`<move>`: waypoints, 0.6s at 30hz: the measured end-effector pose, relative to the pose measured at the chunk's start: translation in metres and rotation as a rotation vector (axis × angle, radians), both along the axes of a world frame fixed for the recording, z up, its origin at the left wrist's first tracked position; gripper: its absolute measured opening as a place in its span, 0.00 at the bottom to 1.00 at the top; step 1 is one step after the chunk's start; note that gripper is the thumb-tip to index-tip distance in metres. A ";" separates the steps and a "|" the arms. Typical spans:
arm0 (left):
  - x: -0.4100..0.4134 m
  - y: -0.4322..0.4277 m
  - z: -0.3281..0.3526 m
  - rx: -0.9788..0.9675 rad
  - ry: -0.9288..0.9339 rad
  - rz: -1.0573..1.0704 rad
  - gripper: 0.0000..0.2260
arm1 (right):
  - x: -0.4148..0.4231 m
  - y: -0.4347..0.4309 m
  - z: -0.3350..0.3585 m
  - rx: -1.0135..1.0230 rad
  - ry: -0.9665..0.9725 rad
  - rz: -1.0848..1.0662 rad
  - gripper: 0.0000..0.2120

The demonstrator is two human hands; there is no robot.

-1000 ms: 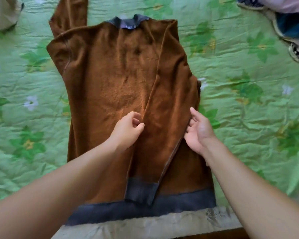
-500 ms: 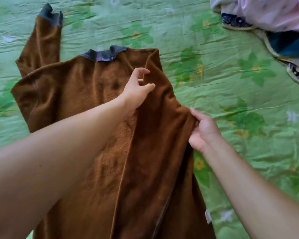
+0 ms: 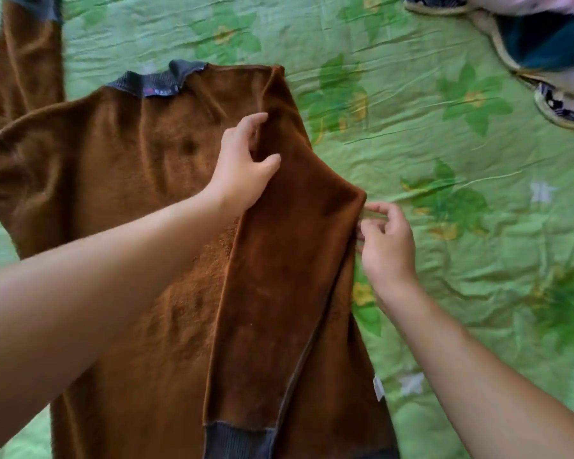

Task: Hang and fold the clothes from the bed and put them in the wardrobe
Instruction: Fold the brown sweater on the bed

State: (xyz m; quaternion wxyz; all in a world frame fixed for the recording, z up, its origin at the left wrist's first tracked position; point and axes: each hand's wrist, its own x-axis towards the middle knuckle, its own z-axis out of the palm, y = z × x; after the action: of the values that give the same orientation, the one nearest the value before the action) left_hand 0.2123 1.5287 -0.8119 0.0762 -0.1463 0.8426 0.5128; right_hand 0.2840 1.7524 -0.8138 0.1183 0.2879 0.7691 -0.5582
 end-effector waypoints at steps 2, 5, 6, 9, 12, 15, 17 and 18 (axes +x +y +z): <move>0.063 0.006 -0.001 -0.124 0.037 -0.107 0.27 | 0.038 0.010 0.003 0.218 -0.074 0.188 0.11; 0.163 0.019 -0.001 -0.305 -0.005 -0.289 0.30 | 0.089 0.027 0.007 0.289 -0.287 0.499 0.05; 0.191 0.025 -0.002 -0.422 -0.023 -0.343 0.32 | 0.102 0.031 0.008 0.307 -0.327 0.586 0.03; 0.249 0.038 -0.006 -0.682 -0.161 -0.446 0.35 | 0.125 0.039 0.008 0.330 -0.332 0.696 0.07; 0.268 0.042 -0.012 -0.715 -0.227 -0.437 0.35 | 0.137 0.052 0.004 0.430 -0.296 0.591 0.09; 0.269 0.044 -0.014 -0.743 -0.227 -0.436 0.35 | 0.151 0.064 0.002 0.488 -0.266 0.468 0.17; 0.269 0.046 -0.015 -0.739 -0.229 -0.422 0.35 | 0.159 0.060 0.003 0.461 -0.262 0.445 0.19; 0.270 0.046 -0.014 -0.734 -0.224 -0.416 0.35 | 0.163 0.058 0.004 0.414 -0.264 0.421 0.19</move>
State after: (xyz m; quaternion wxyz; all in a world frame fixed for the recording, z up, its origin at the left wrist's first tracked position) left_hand 0.4827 1.5747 -0.8263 0.2118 -0.0455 0.9670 0.1340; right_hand 0.4470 1.8107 -0.8101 0.2688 0.2103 0.8870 -0.3111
